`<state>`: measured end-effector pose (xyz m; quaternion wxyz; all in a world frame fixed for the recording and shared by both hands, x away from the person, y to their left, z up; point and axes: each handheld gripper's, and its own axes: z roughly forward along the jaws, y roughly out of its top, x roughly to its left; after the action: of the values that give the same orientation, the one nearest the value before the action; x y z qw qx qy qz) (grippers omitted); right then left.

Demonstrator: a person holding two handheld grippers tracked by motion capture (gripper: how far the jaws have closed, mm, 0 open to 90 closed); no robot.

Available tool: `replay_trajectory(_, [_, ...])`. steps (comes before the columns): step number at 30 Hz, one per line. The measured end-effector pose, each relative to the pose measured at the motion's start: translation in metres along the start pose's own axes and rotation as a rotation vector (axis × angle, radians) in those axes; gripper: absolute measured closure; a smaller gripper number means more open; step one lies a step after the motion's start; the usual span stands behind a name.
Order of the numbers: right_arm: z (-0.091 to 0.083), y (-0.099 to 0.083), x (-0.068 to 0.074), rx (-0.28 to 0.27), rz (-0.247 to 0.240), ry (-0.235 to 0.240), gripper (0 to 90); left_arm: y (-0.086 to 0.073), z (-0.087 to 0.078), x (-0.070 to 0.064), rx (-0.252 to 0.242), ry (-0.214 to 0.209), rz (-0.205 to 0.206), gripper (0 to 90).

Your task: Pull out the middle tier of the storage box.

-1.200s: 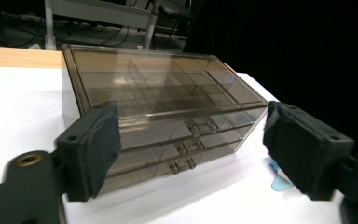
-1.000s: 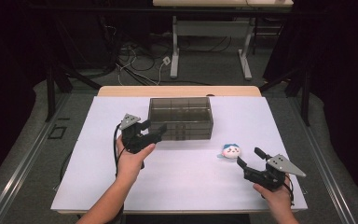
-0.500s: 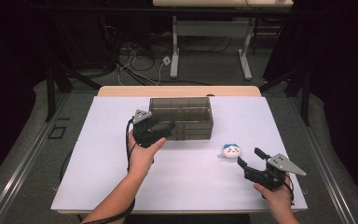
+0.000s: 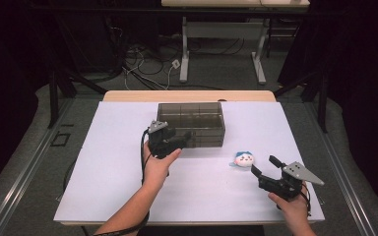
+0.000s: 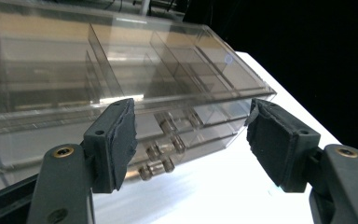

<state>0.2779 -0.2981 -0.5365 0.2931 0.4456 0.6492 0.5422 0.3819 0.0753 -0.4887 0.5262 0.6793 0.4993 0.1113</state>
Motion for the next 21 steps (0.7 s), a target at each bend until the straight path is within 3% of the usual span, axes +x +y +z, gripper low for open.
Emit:
replay_trajectory(8, [0.000, 0.000, -0.001, 0.001, 0.005, 0.003, 20.4, -0.008, 0.005, -0.002, 0.043, -0.010, -0.020, 32.8])
replay_trajectory(12, [0.000, 0.000, -0.001, 0.003, 0.006, 0.003, 20.4, -0.014, 0.008, -0.001, 0.066, -0.045, -0.050, 34.3])
replay_trajectory(21, [0.001, -0.001, -0.001, 0.006, 0.012, 0.001, 20.4, -0.022, 0.014, -0.002, 0.085, -0.062, -0.068, 37.7])
